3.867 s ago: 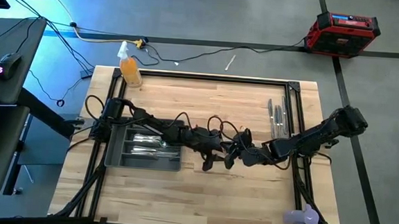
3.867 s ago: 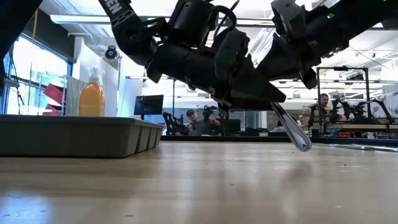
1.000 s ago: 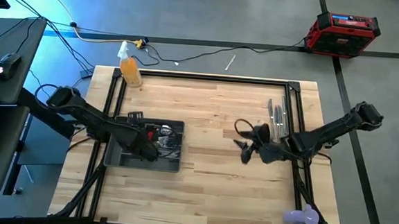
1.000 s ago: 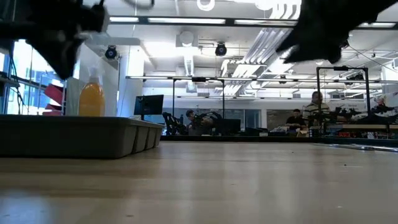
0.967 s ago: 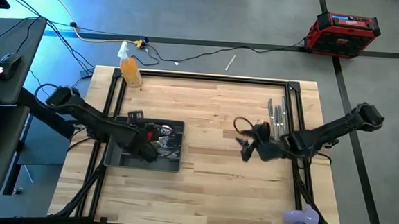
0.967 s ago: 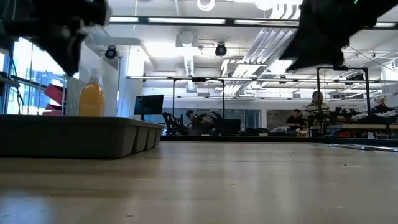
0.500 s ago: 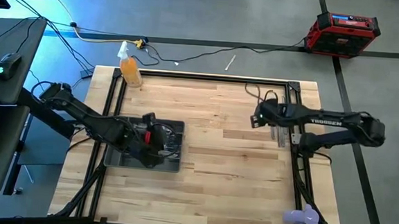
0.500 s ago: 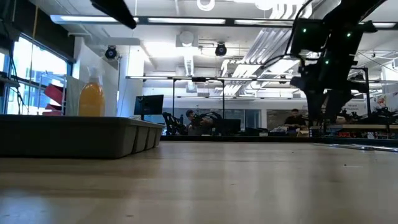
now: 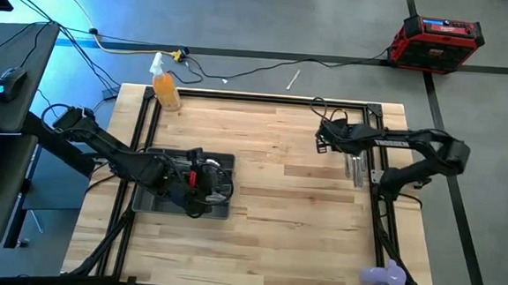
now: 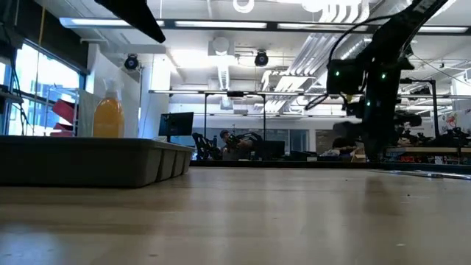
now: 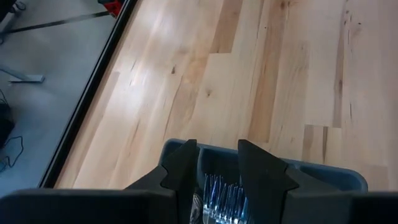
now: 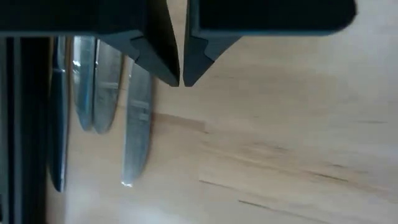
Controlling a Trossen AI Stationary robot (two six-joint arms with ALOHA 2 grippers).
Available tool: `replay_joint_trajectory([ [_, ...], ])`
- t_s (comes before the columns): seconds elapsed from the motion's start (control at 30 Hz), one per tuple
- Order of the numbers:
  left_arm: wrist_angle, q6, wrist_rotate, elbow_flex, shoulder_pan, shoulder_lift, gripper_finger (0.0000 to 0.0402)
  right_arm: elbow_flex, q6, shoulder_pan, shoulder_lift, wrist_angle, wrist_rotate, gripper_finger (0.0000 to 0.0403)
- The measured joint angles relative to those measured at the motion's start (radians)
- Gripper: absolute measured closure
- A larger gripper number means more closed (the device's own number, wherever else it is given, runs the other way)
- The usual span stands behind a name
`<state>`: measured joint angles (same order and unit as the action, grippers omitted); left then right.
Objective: Sort silverware
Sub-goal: Put the silver knife into the black silverware tray
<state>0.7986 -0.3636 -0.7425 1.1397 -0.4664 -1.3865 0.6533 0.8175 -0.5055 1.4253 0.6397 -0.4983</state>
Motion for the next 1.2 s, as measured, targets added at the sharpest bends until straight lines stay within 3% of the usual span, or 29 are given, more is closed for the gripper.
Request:
replay_joint_trajectory([
  [0.37, -0.001, 0.000, -0.003, 0.000, 0.000, 0.000, 0.0303, 0.005, 0.034, -0.026, 0.232, 0.025, -0.092, 0.0403],
  [0.5, -0.001, 0.000, -0.005, 0.000, 0.000, 0.000, 0.0303, 0.017, 0.012, 0.008, 0.226, 0.052, -0.092, 0.0403],
  [0.6, 0.000, 0.000, -0.008, 0.000, 0.000, -0.001, 0.0303, 0.052, 0.034, 0.036, 0.186, 0.183, -0.069, 0.0403],
  [0.77, 0.000, 0.000, -0.008, 0.000, 0.003, -0.001, 0.0303, 0.091, 0.064, 0.009, 0.137, 0.304, -0.127, 0.0403],
  [1.2, -0.004, -0.007, 0.000, 0.000, -0.001, -0.002, 0.0303, 0.051, 0.075, 0.050, 0.226, 0.254, -0.052, 0.0403],
])
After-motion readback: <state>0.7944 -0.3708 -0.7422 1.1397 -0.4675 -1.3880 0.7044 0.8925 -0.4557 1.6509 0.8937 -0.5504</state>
